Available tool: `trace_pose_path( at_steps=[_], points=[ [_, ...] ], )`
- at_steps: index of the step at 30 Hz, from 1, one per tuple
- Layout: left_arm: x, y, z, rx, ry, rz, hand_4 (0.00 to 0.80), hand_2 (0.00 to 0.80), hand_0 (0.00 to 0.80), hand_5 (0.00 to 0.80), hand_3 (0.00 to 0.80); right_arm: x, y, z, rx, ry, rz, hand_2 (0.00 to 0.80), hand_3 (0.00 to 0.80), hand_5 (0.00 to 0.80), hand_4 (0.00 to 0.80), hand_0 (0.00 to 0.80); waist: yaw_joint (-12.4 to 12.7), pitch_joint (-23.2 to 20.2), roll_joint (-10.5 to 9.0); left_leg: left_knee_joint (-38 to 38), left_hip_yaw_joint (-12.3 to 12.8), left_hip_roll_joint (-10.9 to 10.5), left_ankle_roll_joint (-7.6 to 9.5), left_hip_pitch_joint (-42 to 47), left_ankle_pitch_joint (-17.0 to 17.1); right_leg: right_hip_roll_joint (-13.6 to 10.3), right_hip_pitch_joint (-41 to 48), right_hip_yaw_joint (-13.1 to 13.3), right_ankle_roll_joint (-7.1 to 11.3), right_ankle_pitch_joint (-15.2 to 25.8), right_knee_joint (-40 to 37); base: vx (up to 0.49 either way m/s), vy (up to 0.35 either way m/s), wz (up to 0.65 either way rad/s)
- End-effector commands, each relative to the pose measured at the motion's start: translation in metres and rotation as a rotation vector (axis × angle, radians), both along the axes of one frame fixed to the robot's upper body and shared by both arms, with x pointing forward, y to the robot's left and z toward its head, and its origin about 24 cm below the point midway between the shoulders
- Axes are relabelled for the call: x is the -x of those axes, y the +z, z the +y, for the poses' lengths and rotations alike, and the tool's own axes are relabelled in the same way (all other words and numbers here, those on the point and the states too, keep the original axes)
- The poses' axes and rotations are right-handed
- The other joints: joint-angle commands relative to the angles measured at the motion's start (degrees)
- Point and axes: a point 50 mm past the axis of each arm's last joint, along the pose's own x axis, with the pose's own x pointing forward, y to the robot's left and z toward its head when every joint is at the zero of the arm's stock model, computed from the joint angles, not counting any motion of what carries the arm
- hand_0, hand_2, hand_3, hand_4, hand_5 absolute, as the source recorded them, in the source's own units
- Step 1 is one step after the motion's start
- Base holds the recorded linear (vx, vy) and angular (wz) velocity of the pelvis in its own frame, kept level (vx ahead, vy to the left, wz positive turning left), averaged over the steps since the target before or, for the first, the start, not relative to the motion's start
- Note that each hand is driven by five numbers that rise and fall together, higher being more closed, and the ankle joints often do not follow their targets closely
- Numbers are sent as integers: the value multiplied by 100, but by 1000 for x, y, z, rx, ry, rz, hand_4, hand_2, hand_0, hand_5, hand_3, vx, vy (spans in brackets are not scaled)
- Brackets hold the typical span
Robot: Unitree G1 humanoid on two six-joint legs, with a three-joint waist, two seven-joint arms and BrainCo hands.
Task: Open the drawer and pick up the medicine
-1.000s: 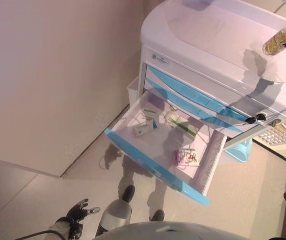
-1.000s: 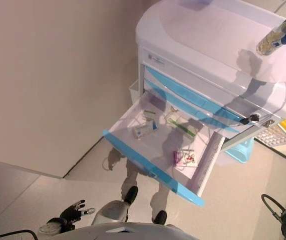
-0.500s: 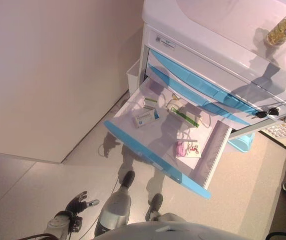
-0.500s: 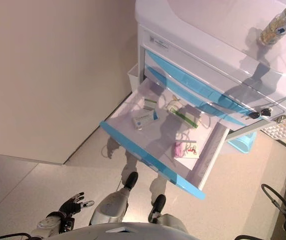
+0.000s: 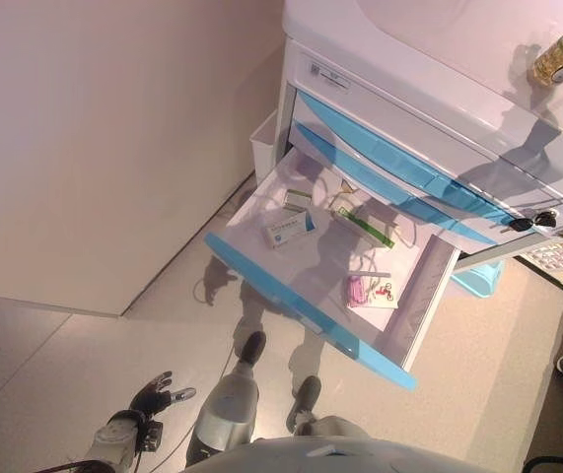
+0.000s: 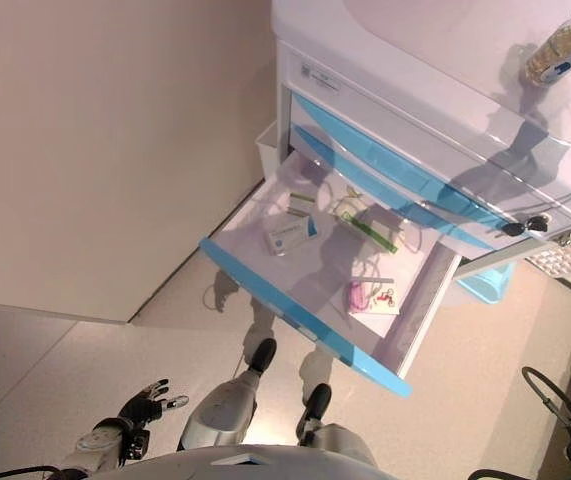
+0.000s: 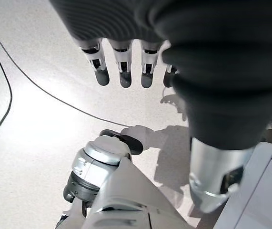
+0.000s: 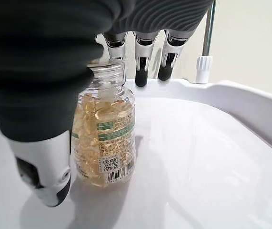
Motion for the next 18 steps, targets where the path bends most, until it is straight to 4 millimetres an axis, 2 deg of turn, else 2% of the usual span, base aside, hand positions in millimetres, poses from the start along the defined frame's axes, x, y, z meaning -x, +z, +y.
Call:
trace_pose_path(
  at_steps=[1, 10, 18],
  points=[
    [15, 3, 15, -34, 1, 11, 0, 0, 0, 0, 0, 11, 31, 3, 62, 10, -76, 0, 0, 0, 0, 0, -45, -171, -111, 16, 309, 24, -30, 267, -689, -228, -313, 137, 293, 271, 432, 0, 0, 0],
    [20, 1, 16, -36, -8, 40, 0, 0, 0, 0, 0, 16, 39, 1, 14, 39, -200, 0, 0, 0, 0, 0, -134, -310, -96, 10, 392, 23, -31, 362, -748, -220, -253, 219, 320, 279, 386, -5, -4, -2],
    [24, -3, 14, -38, -19, 74, 0, 0, 0, 0, 0, 17, 36, 1, -123, 118, -289, 0, 0, 0, 0, 0, -292, -543, -113, 45, 533, 5, 3, 563, -891, -216, -127, 372, 350, 296, 337, -20, -21, -15]
  ],
)
